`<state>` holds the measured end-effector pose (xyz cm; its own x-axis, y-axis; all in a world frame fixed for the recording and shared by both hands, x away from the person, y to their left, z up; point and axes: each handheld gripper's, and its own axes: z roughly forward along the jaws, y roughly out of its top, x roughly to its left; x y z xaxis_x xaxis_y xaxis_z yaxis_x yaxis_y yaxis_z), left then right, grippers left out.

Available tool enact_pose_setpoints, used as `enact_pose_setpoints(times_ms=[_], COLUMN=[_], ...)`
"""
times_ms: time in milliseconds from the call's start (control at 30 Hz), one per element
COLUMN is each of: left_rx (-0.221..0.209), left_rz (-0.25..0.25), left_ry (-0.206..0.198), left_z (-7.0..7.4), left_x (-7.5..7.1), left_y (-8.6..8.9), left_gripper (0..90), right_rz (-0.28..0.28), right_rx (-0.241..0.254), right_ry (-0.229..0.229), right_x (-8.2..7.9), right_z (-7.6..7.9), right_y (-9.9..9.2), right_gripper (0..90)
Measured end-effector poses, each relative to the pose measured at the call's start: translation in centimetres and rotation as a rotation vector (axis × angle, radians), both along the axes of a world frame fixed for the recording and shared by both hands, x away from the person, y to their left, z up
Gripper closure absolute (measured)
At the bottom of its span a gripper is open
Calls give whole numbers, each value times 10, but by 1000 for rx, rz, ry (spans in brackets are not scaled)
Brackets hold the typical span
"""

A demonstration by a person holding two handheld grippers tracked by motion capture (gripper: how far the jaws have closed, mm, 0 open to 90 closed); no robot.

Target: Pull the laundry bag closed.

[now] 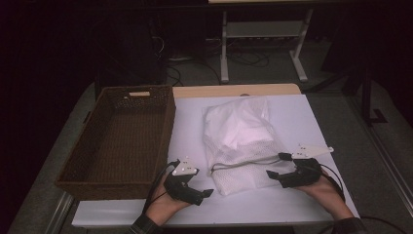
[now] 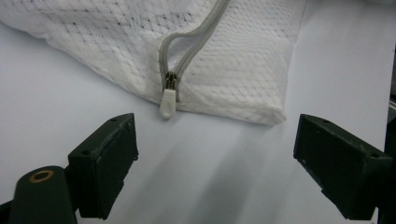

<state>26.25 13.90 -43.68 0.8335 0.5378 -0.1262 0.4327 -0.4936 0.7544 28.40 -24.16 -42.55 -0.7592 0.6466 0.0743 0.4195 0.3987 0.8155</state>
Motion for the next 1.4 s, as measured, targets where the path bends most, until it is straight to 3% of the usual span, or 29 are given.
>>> enact_pose_setpoints(times_ms=[100,400,733,767,833,900,1033,1067,1400], left_rx=[11,28,42,49,49,48,47,47,56], left_rz=[2,-7,0,2,2,3,6,8,12], left_ry=[-14,-6,-12,-16,-16,-19,-22,-22,-17], left_z=[-1,-5,-5,-5,-5,-5,-4,-4,-5], left_x=[-3,-5,-4,-4,-4,-3,-3,-3,-3], left_y=[0,1,-1,-1,-1,-1,0,0,-1], left_gripper=[131,131,131,131,131,131,131,131,131], right_rz=[22,86,160,186,194,225,236,274,312], right_rx=[7,35,23,14,10,10,12,3,-3], right_ry=[-3,14,2,3,1,-3,-3,6,22], right_x=[2,9,13,16,17,19,20,25,36], right_z=[1,5,11,12,12,14,15,14,13], right_y=[8,29,54,64,68,79,82,96,122], right_gripper=[184,186,209,237,237,314,343,404,518])
